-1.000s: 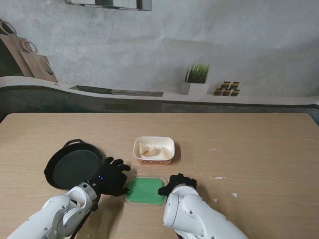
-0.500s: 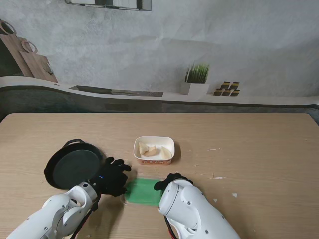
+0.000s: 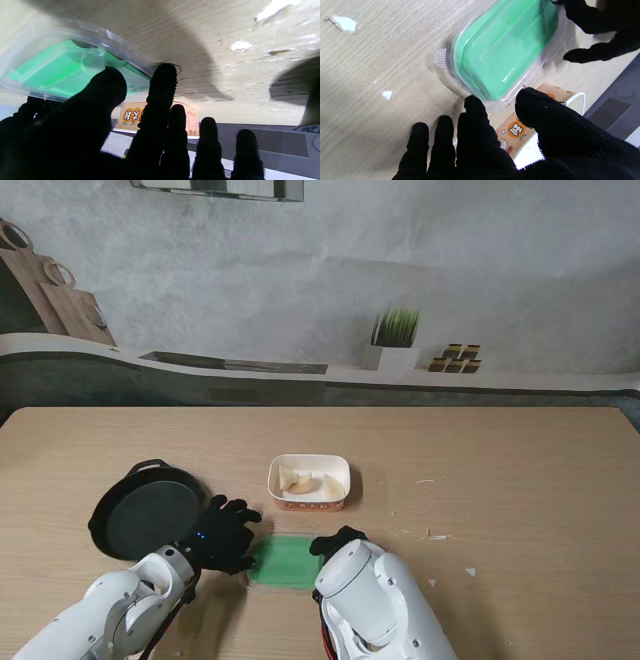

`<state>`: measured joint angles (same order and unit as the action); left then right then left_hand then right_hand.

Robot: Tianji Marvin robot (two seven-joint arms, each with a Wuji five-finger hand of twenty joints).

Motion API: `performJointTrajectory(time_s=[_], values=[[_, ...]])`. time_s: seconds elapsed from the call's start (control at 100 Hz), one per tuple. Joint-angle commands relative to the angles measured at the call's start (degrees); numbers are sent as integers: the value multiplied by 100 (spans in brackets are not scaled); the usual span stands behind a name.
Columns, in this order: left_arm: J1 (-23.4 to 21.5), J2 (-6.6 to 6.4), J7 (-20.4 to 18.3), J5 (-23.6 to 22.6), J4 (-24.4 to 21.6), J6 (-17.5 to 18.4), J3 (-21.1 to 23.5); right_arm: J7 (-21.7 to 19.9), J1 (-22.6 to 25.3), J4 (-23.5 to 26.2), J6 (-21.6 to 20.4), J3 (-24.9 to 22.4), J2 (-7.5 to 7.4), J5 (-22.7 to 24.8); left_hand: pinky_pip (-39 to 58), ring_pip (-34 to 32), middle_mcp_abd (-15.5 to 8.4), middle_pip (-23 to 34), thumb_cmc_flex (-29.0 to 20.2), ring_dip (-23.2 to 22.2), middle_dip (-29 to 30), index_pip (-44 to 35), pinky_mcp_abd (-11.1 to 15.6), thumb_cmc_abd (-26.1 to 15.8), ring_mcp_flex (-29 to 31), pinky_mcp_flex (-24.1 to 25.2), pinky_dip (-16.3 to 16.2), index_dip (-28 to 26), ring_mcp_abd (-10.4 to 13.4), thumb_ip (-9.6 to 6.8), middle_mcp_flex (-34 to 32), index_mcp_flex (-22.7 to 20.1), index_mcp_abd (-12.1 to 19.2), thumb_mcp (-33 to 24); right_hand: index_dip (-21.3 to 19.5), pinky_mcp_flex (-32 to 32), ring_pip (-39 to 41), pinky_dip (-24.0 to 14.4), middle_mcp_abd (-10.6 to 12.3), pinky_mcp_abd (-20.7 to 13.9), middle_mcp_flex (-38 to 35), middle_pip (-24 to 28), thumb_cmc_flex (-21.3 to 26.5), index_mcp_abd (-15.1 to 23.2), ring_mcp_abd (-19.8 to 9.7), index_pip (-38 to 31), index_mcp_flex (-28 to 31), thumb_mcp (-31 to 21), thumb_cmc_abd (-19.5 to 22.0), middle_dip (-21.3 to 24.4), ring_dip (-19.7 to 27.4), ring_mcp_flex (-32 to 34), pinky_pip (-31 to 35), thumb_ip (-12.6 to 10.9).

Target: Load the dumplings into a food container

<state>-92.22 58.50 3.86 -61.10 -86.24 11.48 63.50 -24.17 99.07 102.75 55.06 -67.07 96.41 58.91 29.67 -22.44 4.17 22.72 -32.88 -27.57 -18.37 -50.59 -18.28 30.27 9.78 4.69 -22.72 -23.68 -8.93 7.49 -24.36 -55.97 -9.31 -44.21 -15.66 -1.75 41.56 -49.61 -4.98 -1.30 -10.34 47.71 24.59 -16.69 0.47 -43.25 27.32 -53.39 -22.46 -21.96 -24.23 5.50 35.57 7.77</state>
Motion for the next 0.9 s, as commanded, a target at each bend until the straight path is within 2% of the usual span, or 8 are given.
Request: performJointTrajectory(time_s=[0.0, 0.17, 0.32, 0.56, 0.63, 0.77, 0.81, 0.89], values=[[-101, 51, -106, 25, 114, -33, -55, -207, 89, 22, 311, 67, 126, -52, 153, -64, -41, 17, 63, -45, 22, 1495, -163, -360, 27, 35, -126, 685, 27, -21, 117, 450, 512, 258, -225, 216, 87, -161, -250, 186, 65, 443, 93, 1265, 598, -408, -209, -145, -200, -123, -47, 499, -19, -6], [-107, 64, -122, 115, 113, -51, -50, 260, 158, 51, 312, 50, 217, -433, 138, -50, -27, 5, 25, -43, 27, 1606, -161, -594, 13, 38, -114, 689, 31, -77, 130, 449, 422, 391, -554, 576, 170, 4, -351, 603, -228, 770, 308, 1199, 940, -1339, -1505, -350, -490, -231, -131, 1154, 598, -24], [-97, 68, -110, 139, 125, -41, -58, 216, 165, 1, 312, 49, 279, -200, 132, -45, -27, 5, -12, -44, 28, 1661, -160, -615, 15, 37, -109, 674, 32, -106, 134, 443, 416, 435, -535, 824, 767, 632, -465, 898, -713, 1268, 297, 731, 1177, -1763, -1914, -736, -990, -465, -448, 1972, 2452, -14], [-81, 70, -77, 141, 148, -18, -72, 972, 171, -173, 312, 123, 337, -483, 129, -43, -31, 9, -51, -47, 26, 1690, -159, -589, 17, 35, -107, 646, 39, -109, 135, 452, 436, 460, -842, 2150, 2136, 1239, -430, 1460, -2947, 1813, 572, 553, 1384, -2130, -739, -1465, -1814, -747, -850, 4097, 4618, 29], [-80, 73, -65, 151, 154, -16, -73, 1049, 144, -192, 312, 177, 263, -601, 128, -39, -24, 7, -65, -46, 27, 1692, -159, -583, 12, 36, -107, 641, 35, -106, 141, 459, 429, 459, -995, 2435, 2309, 1331, -308, 1518, -3427, 1938, 805, 747, 1370, -2294, -518, -1429, -2022, -398, -791, 4524, 4882, 518], [-71, 79, -5, 156, 176, 6, -72, 924, 135, -146, 312, 154, 205, -749, 124, -39, -29, 5, -80, -47, 27, 1697, -157, -578, 11, 37, -105, 634, 33, -100, 154, 478, 452, 471, -1109, 2605, 2483, 1346, -221, 1536, -3738, 2084, 979, 898, 1380, -2517, -370, -1417, -2171, -313, -789, 4816, 5061, 650], [-69, 80, 18, 150, 183, 19, -68, 1089, 84, -164, 312, 254, 58, -983, 123, -39, -19, 3, -88, -47, 28, 1700, -157, -576, 11, 36, -104, 634, 36, -96, 161, 493, 460, 472, -784, 2629, 2581, 1401, -200, 1542, -3797, 2174, 1001, 953, 1377, -2656, -347, -1441, -2206, -205, -742, 4872, 5131, 713], [-78, 90, 70, 174, 189, 43, -51, 1152, -13, -174, 311, 419, -202, -1256, 122, -41, -21, 2, -109, -47, 29, 1703, -157, -579, 14, 35, -104, 632, 31, -96, 167, 518, 445, 470, -879, 2696, 2598, 1413, -84, 1523, -3837, 2175, 968, 1048, 1325, -2797, -388, -1420, -2300, -213, -722, 4935, 5182, 739]])
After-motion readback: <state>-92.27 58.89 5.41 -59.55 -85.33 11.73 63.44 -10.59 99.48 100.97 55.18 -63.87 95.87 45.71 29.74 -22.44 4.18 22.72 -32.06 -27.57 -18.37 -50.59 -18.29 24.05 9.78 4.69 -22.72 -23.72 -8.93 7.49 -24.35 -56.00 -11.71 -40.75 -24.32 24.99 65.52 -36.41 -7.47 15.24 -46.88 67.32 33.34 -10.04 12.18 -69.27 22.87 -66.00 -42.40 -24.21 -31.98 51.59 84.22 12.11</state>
